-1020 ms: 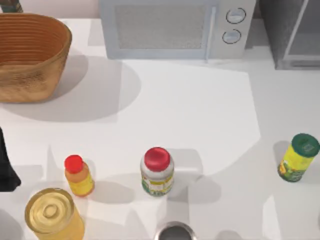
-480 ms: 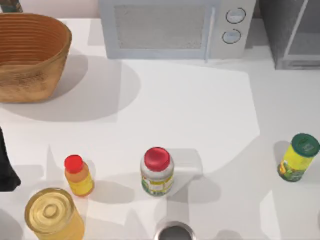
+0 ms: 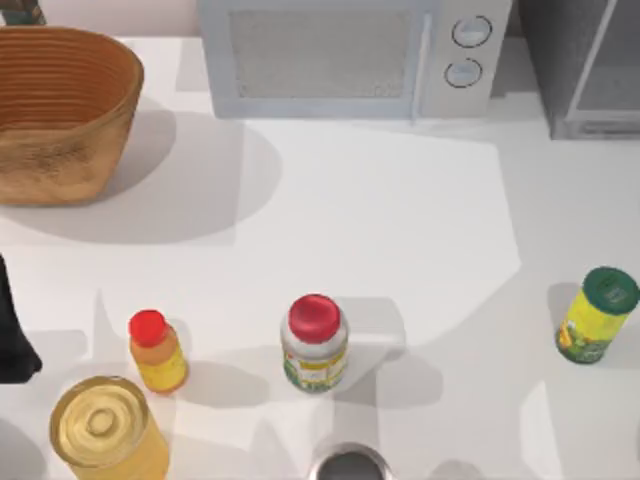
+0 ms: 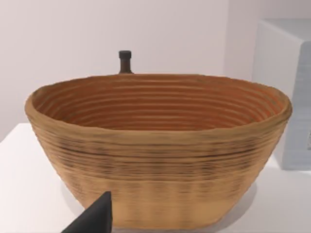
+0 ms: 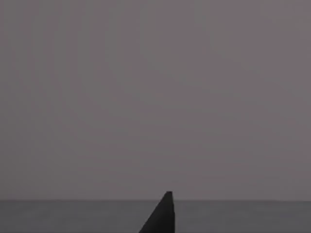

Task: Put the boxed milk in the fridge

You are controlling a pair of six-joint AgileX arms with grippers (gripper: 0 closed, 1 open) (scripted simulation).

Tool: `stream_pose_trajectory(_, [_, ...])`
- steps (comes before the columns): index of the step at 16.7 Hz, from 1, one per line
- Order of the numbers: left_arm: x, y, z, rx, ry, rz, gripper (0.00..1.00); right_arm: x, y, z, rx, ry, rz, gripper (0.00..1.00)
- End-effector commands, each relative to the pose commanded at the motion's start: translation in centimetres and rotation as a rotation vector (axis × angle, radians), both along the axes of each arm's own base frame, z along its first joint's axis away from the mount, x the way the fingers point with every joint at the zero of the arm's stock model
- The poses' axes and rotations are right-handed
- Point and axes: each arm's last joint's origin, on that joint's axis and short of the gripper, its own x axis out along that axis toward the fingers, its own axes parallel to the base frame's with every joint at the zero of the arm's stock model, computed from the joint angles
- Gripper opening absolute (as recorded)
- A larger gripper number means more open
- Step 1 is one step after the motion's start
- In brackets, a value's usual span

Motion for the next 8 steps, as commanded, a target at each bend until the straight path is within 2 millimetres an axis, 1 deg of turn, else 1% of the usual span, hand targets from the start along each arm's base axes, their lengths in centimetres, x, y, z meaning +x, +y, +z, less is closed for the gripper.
stream_pose_trajectory(2, [0.00, 0.00, 0.00, 0.000, 0.000, 0.000, 1.00, 0.00, 0.00, 0.00, 0.000, 0.000, 0.000, 0.98])
stream_pose_trajectory(3, [0.00, 0.00, 0.00, 0.000, 0.000, 0.000, 1.00, 0.00, 0.00, 0.00, 0.000, 0.000, 0.000, 1.00])
stream_pose_trajectory(8, [0.00, 0.00, 0.00, 0.000, 0.000, 0.000, 1.00, 0.00, 0.00, 0.00, 0.000, 0.000, 0.000, 1.00])
